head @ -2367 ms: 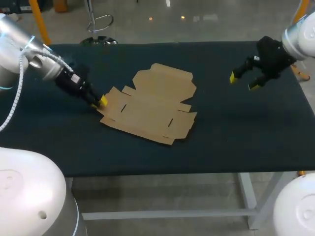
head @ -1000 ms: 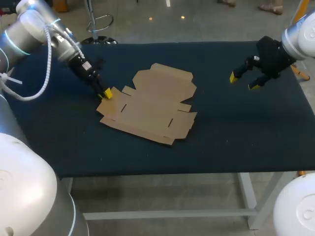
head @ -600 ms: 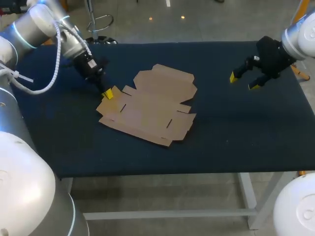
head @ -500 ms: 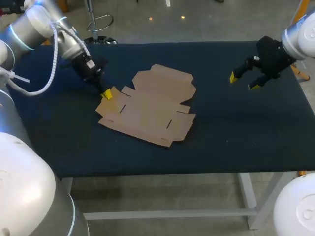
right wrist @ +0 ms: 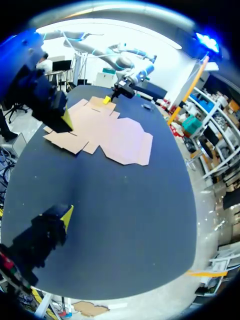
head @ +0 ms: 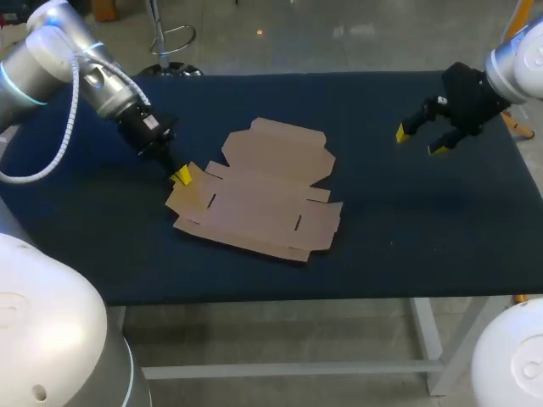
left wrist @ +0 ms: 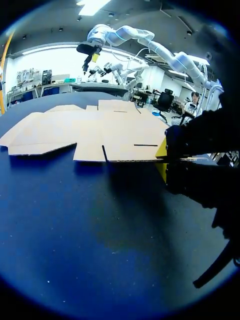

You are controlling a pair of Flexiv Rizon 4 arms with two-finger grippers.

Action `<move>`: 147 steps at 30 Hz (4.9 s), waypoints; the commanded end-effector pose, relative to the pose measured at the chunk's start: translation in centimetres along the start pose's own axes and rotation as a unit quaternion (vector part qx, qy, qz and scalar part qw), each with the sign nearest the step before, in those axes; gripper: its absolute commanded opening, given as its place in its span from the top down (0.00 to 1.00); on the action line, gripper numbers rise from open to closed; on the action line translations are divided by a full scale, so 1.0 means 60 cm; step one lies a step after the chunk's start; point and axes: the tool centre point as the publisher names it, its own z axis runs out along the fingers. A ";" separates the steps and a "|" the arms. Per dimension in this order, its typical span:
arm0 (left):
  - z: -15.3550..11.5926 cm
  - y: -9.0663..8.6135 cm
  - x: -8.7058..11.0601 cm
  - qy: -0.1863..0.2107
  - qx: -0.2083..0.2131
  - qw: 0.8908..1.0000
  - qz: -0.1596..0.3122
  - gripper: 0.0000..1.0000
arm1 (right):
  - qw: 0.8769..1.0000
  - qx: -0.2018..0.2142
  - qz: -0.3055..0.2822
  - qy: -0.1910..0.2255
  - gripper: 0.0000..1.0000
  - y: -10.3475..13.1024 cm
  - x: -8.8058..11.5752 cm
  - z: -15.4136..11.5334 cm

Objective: Assemble the packaging by folding the flat box into shape, placing the metal phone stand inside, and closing the box properly

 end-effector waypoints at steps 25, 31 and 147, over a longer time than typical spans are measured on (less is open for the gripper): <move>-0.002 0.009 0.019 -0.037 0.153 0.987 0.023 0.00 | 1.000 0.002 0.000 0.001 0.00 0.000 0.000 -0.004; -0.009 -0.008 0.010 -0.032 0.097 0.993 0.059 0.00 | 1.000 0.002 0.000 0.001 0.00 0.000 0.000 -0.004; -0.097 0.076 0.099 -0.158 0.280 0.947 -0.007 1.00 | 0.998 0.031 0.061 0.011 0.53 -0.008 0.012 0.052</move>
